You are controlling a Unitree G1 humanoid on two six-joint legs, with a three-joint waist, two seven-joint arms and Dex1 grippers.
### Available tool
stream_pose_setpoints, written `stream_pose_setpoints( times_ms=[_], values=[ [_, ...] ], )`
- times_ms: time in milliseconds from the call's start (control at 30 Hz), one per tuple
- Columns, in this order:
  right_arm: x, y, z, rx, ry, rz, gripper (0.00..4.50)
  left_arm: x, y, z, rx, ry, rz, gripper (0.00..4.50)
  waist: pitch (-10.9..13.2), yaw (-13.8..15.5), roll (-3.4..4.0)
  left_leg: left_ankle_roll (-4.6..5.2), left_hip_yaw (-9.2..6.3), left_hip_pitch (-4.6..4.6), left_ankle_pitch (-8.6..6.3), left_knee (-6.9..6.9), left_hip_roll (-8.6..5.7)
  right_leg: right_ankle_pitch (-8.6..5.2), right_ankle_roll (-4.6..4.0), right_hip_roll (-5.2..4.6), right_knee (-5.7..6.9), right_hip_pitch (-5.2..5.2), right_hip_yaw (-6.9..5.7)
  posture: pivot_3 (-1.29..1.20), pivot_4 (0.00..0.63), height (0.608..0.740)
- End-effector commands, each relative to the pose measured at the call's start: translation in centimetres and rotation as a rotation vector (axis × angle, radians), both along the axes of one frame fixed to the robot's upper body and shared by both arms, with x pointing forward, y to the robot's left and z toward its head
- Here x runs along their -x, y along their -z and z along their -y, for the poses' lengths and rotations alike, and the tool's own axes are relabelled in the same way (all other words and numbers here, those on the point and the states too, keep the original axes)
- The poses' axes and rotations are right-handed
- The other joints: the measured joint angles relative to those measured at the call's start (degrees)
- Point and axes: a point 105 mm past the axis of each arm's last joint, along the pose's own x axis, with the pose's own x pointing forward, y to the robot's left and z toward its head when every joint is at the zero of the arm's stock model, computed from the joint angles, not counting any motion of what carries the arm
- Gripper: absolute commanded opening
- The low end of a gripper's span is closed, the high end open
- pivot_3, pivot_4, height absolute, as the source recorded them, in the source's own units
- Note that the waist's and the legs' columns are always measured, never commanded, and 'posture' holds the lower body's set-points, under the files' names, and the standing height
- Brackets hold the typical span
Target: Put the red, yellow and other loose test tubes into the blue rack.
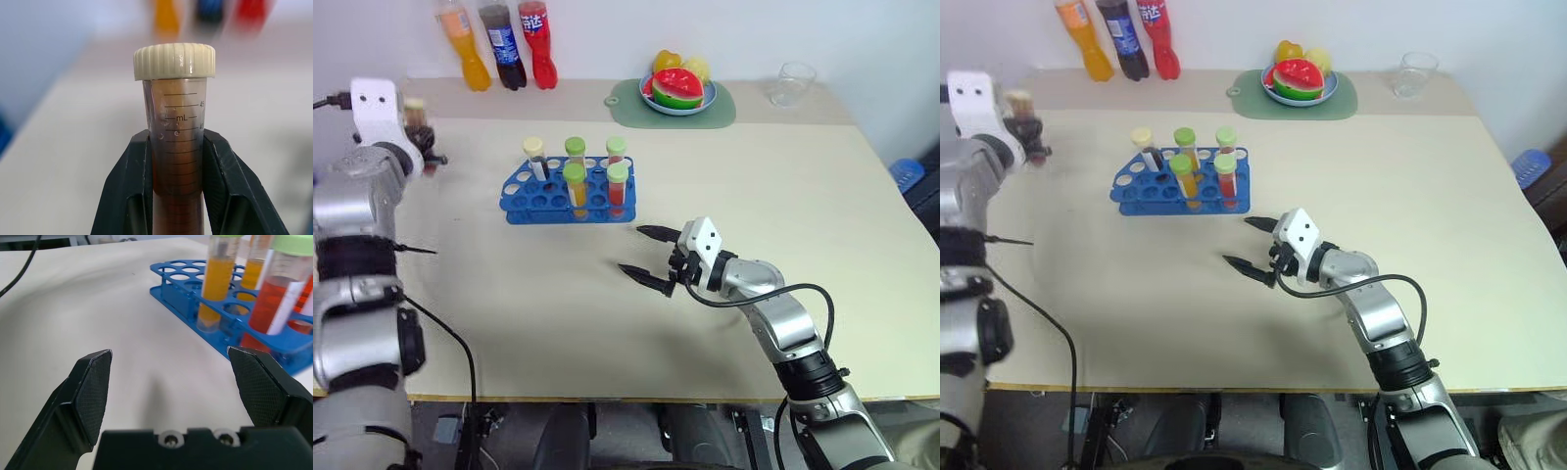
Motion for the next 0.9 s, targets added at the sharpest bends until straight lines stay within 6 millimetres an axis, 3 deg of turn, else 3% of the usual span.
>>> stream_pose_setpoints(
  times_ms=[33,133,267,467,567,900],
  values=[
    [0.2,-1.1,-0.3,-0.012,-0.017,0.042,4.19,3.6,-2.3,6.5,-0.061,0.167,0.332,0.75,-0.01,0.55,0.01,0.01,0.04,0.00,0.00,0.00,-0.04,0.00,0.00,-0.06,-0.01,-0.01,0.00,0.00,0.150,0.734],
    [0.1,-1.0,-0.4,-0.012,-0.021,0.040,4.19,5.1,-0.7,9.8,-0.045,0.174,0.429,0.75,-0.03,1.06,-0.03,0.06,0.15,0.00,-0.03,0.07,-0.12,0.01,0.01,-0.12,-0.05,0.01,-0.02,0.00,0.150,0.734],
    [-0.1,-1.1,-0.6,-0.010,-0.026,0.044,4.19,5.2,2.9,13.6,-0.087,0.165,0.440,0.75,-0.03,0.95,-0.04,0.37,0.13,0.13,-0.19,0.09,-0.13,0.05,0.07,-0.04,-0.02,0.16,-0.03,0.00,0.150,0.734],
    [-0.3,-1.2,-0.6,-0.011,-0.023,0.049,4.19,3.8,5.3,13.2,0.007,0.075,0.412,0.75,-0.03,0.58,-0.03,0.39,0.06,0.29,-0.20,0.07,0.01,0.06,0.06,0.20,-0.01,0.28,-0.01,0.00,0.150,0.734],
    [-0.2,-1.1,-0.4,-0.012,-0.015,0.051,4.19,3.1,6.2,13.5,-0.028,0.078,0.374,0.75,-0.03,0.74,-0.03,0.39,0.06,0.27,-0.20,0.08,0.01,0.05,0.06,0.20,-0.03,0.29,-0.01,0.00,0.150,0.734],
    [0.0,-0.9,-0.2,-0.018,0.001,0.048,4.19,1.8,7.5,13.5,-0.008,0.093,0.311,0.75,-0.03,0.79,-0.03,0.39,0.05,0.28,-0.20,0.08,0.01,0.05,0.06,0.21,-0.05,0.32,-0.02,0.00,0.150,0.734]
  ],
)
